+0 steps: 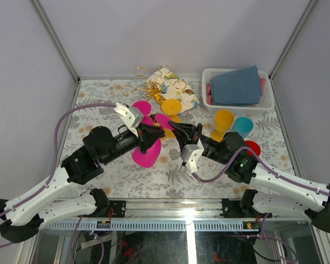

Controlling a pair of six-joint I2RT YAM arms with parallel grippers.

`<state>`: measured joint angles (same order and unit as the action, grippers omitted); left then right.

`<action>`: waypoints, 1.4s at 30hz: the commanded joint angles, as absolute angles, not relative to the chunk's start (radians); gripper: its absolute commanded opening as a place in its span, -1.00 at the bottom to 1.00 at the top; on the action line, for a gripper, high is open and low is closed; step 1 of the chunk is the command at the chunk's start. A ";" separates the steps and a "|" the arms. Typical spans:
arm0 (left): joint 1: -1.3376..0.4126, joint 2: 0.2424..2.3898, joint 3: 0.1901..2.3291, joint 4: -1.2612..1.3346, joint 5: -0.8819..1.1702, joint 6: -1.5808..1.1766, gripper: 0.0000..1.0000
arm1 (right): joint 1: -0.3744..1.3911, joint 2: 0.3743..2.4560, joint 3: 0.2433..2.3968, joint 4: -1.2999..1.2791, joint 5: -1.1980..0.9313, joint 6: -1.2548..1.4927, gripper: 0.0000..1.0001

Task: Place the wine glass upside down on the wine glass rack
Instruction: Turn the wine glass upside down at the wine rack, then adjust the wine rack at the center of the board.

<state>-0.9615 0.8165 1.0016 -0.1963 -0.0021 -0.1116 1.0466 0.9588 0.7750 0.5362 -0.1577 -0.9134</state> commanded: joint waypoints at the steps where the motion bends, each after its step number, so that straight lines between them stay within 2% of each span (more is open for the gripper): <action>1: -0.964 0.816 0.998 -0.149 0.013 -0.107 -1.00 | 1.057 0.940 0.802 0.631 -0.159 -0.863 -0.75; 6: -0.964 0.786 0.997 -0.152 -0.031 -0.101 -1.00 | 1.057 0.934 0.818 0.566 -0.131 -0.847 -0.11; 9: -0.964 0.749 0.998 -0.156 -0.060 -0.094 -1.00 | 1.058 0.920 0.816 0.528 -0.096 -0.839 0.09; 13: -0.964 0.706 1.014 -0.175 -0.115 -0.082 -1.00 | 1.057 0.905 0.808 0.483 -0.042 -0.787 0.24; 19: -0.963 0.668 1.050 -0.223 -0.249 -0.045 -1.00 | 1.057 0.922 0.847 0.427 0.087 -0.585 0.34; 25: -0.963 0.600 1.020 -0.222 -0.362 -0.033 -1.00 | 1.057 1.046 1.092 0.205 0.361 -0.284 0.38; 29: -0.964 0.564 1.000 -0.224 -0.406 -0.024 -1.00 | 1.057 1.129 1.192 0.188 0.461 -0.150 0.39; 37: -0.963 0.496 0.974 -0.250 -0.444 -0.024 -1.00 | 1.057 1.451 1.581 -0.039 0.615 -0.047 0.40; 42: -0.963 0.469 0.977 -0.300 -0.454 -0.034 -1.00 | 1.047 1.621 1.754 -0.066 0.670 -0.032 0.40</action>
<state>-0.9615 0.4946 0.9794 -0.2794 -0.4171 -0.0395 1.0512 1.5352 1.6291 -0.0200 0.5755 -0.0788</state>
